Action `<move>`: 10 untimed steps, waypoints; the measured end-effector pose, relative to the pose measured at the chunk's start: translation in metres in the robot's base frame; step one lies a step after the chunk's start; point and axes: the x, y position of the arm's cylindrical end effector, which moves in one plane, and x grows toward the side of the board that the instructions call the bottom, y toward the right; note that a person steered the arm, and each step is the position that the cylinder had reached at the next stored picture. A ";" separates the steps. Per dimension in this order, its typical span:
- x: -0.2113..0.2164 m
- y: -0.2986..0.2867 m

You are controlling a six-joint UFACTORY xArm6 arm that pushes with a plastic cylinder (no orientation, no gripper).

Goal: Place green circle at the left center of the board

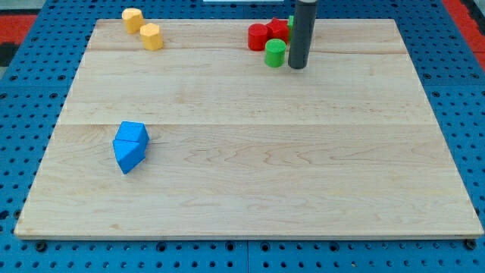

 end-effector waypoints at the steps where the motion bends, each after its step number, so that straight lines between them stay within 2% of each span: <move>1: 0.002 -0.049; 2: 0.013 -0.085; 3: 0.026 -0.051; 4: -0.010 -0.021; 5: -0.034 -0.033; 6: -0.026 -0.119; 7: -0.012 -0.229; 8: -0.019 -0.240; 9: -0.012 -0.313; 10: -0.022 -0.296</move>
